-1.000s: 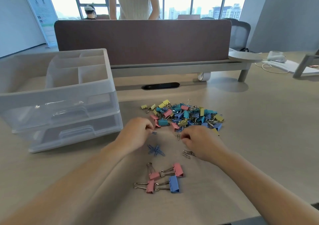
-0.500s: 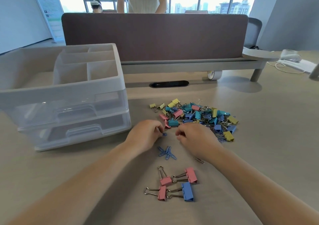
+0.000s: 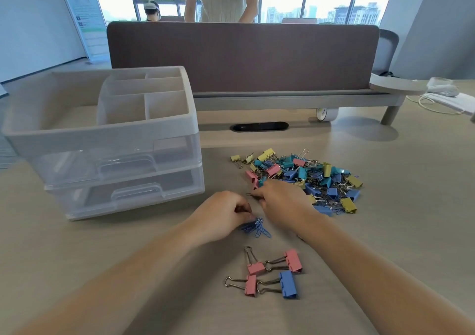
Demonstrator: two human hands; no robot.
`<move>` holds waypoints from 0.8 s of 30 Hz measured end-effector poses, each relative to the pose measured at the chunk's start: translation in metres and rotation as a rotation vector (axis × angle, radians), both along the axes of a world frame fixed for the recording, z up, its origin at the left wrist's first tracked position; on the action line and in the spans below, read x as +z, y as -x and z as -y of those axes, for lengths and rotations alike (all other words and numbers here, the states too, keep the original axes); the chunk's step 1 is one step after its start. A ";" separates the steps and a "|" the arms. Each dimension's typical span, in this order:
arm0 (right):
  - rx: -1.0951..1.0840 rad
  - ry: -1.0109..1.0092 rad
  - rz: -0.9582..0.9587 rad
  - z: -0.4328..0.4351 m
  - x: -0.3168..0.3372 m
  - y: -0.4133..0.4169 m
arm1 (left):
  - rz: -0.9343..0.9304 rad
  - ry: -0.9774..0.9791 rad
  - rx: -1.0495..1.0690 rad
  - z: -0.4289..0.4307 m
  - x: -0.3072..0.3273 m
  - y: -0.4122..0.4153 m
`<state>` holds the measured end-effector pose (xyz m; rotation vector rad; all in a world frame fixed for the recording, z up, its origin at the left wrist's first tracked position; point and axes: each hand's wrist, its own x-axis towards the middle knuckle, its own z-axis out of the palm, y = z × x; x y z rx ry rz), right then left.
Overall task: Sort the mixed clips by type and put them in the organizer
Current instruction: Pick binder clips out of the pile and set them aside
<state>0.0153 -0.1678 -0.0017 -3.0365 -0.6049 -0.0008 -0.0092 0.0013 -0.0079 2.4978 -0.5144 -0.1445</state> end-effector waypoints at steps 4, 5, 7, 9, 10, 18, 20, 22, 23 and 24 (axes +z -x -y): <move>-0.015 -0.018 0.013 0.010 0.004 0.010 | 0.038 -0.058 0.020 0.009 -0.002 0.004; -0.013 -0.014 0.015 0.014 0.006 0.013 | 0.046 -0.061 0.013 0.011 -0.002 0.005; -0.005 -0.011 0.010 0.019 0.008 0.021 | 0.065 -0.067 -0.002 0.015 -0.001 0.008; 0.007 -0.012 0.012 0.024 0.008 0.030 | 0.094 -0.094 -0.018 0.019 0.000 0.011; 0.007 -0.005 0.010 0.026 0.009 0.034 | 0.104 -0.104 -0.023 0.020 0.000 0.012; -0.093 0.020 -0.054 0.056 0.014 0.063 | 0.130 -0.121 -0.032 0.029 -0.003 0.014; -0.124 -0.016 -0.069 0.066 0.014 0.068 | 0.153 -0.119 -0.036 0.032 -0.004 0.015; -0.149 -0.042 -0.084 0.076 0.012 0.071 | 0.196 -0.102 -0.025 0.036 -0.003 0.016; -0.161 -0.051 -0.092 0.081 0.012 0.071 | 0.226 -0.098 -0.016 0.038 -0.003 0.015; -0.176 -0.064 -0.104 0.086 0.010 0.072 | 0.250 -0.099 -0.008 0.040 -0.002 0.014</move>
